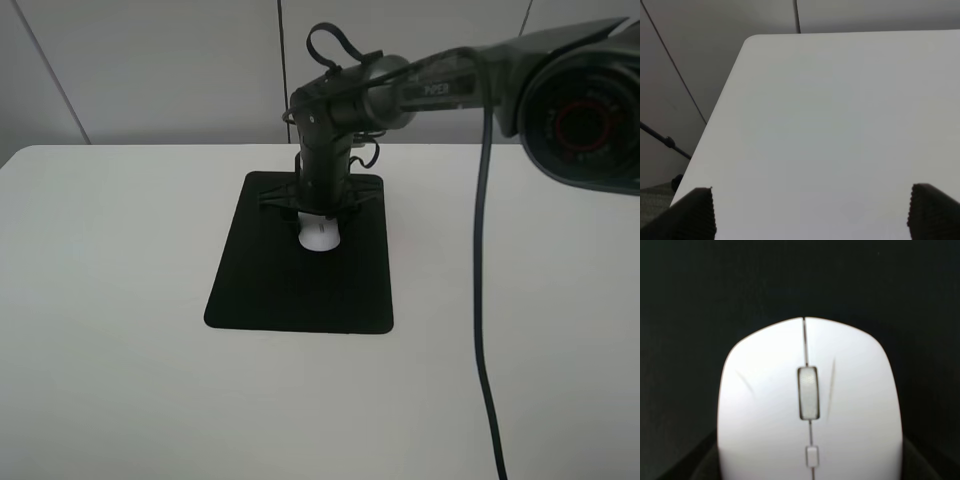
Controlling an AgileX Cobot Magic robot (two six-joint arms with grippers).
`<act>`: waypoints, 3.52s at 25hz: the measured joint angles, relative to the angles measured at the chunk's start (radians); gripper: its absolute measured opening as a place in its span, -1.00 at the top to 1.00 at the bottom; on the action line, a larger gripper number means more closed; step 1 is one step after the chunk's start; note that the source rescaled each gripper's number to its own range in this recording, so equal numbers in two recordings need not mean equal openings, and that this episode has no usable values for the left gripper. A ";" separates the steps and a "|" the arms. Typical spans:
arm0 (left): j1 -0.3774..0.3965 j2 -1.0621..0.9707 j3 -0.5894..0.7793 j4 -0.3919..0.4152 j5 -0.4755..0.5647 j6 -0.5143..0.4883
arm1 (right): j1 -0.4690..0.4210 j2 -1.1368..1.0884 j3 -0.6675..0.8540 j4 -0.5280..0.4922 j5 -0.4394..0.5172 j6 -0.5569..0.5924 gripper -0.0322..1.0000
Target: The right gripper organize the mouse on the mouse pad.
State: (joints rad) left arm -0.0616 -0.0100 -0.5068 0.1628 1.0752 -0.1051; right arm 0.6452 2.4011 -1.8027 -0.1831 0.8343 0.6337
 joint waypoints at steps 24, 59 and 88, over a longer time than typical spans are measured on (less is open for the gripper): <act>0.000 0.000 0.000 0.000 0.000 0.000 | 0.000 0.010 -0.001 -0.023 -0.014 0.001 -0.91; 0.000 0.000 0.000 0.000 0.000 0.000 | -0.267 -0.741 0.610 0.079 0.127 -0.210 -1.00; 0.000 0.000 0.000 0.002 0.000 0.000 | -0.593 -1.870 1.045 0.098 0.245 -0.397 -1.00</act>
State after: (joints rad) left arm -0.0616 -0.0100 -0.5068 0.1648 1.0752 -0.1051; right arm 0.0523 0.5311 -0.7577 -0.0855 1.0792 0.2369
